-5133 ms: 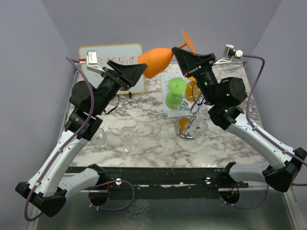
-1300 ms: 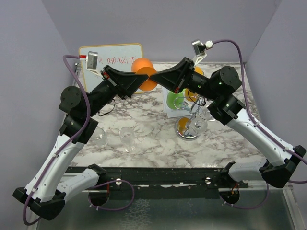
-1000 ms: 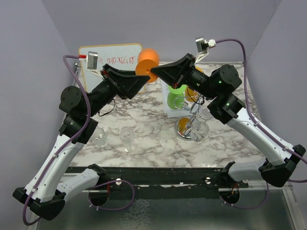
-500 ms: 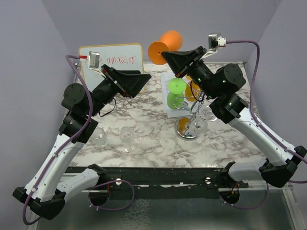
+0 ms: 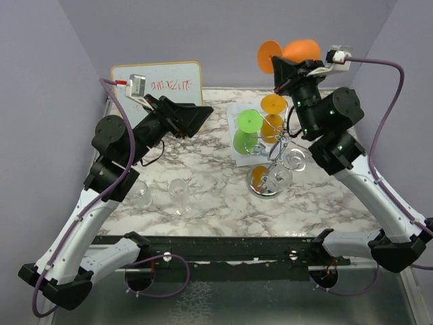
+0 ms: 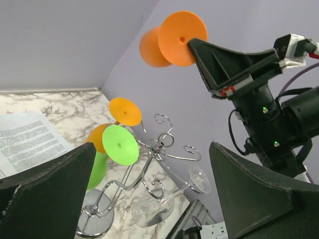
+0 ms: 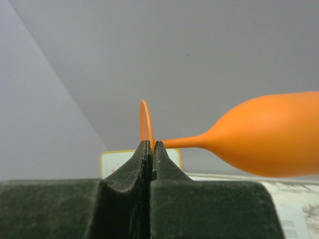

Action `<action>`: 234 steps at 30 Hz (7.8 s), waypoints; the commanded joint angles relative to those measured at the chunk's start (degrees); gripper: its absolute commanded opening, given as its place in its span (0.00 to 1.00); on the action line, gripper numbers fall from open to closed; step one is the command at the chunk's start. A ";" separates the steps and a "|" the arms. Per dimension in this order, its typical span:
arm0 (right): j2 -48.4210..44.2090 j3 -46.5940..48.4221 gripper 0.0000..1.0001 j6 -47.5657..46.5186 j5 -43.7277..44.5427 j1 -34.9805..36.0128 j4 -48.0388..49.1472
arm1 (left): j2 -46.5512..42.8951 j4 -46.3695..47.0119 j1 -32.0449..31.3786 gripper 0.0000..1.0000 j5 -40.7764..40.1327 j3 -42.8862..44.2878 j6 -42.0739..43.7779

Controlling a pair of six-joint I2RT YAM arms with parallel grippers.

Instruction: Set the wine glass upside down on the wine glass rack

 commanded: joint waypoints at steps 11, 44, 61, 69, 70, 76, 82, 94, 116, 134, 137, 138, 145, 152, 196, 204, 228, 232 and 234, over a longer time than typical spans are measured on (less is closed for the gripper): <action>2.30 -2.25 0.01 35.54 -23.95 -31.89 -19.60 | 2.93 -1.19 -0.18 0.97 1.71 -2.90 0.36; -14.74 -20.08 0.01 54.55 -33.27 -34.05 -30.74 | 5.11 -4.09 -0.17 0.98 -0.93 -5.98 1.67; -20.76 -20.43 0.00 52.66 -19.96 -34.05 -38.30 | 4.65 -4.90 -0.17 0.97 -2.25 -6.38 2.16; -22.16 -21.03 0.01 52.47 -14.26 -34.05 -36.92 | 4.31 -5.33 -0.16 0.98 -2.77 -6.50 2.32; -22.20 -21.06 0.00 52.37 -13.77 -34.05 -36.77 | 4.36 -5.37 -0.08 0.98 -2.77 -6.47 2.32; -21.00 -20.97 0.01 51.14 -10.98 -34.05 -35.49 | 4.47 -5.33 -0.11 0.98 -2.78 -6.25 2.38; -19.31 -22.03 0.03 49.14 -10.71 -34.00 -32.49 | 5.07 -5.85 -0.12 0.98 -2.45 -5.26 2.64; -18.78 -20.63 0.39 46.08 -14.00 -34.05 -32.71 | 5.02 -5.66 -0.09 0.98 -2.20 -5.23 2.12; -26.42 -17.79 0.59 36.94 -10.60 -34.04 -39.94 | 4.40 -5.59 -0.10 0.98 -2.61 -6.27 2.64; -39.38 -30.60 0.53 45.64 3.18 -34.05 -60.22 | 4.53 -9.21 -0.08 0.98 -7.01 -9.78 6.70; -39.88 -35.45 0.53 48.83 0.49 -34.05 -60.46 | 4.56 -10.85 -0.08 0.98 -9.90 -10.93 7.27; -39.77 -37.19 0.53 50.30 -0.15 -34.05 -60.37 | 4.56 -11.65 -0.08 0.98 -11.24 -11.25 7.44; -39.30 -53.74 0.56 60.73 -7.05 -34.05 -54.90 | 3.86 -19.69 -0.08 0.97 -22.80 -12.68 11.57; -33.94 -67.25 0.62 59.13 -22.53 -34.05 -37.67 | 2.87 -28.68 -0.08 0.97 -27.24 -12.98 13.78; 22.07 -61.73 0.57 45.09 -40.92 -28.86 13.10 | 1.08 -63.97 0.00 0.61 -16.78 -7.18 19.26; 17.47 -61.59 0.60 44.10 -38.85 -28.86 11.14 | 4.01 -60.59 0.00 0.50 -17.95 -9.85 17.91; -37.12 -55.84 0.65 46.09 -12.26 -28.86 -39.25 | -1.49 -49.67 -0.01 0.00 -8.94 -0.85 23.64; -43.02 -51.86 0.66 46.09 -12.47 -28.86 -41.99 | -5.09 -45.56 -0.04 0.00 -0.90 1.41 26.16; -44.62 -49.86 0.66 45.70 -13.18 -28.91 -42.48 | -5.47 -42.32 -0.02 0.00 8.70 1.59 26.16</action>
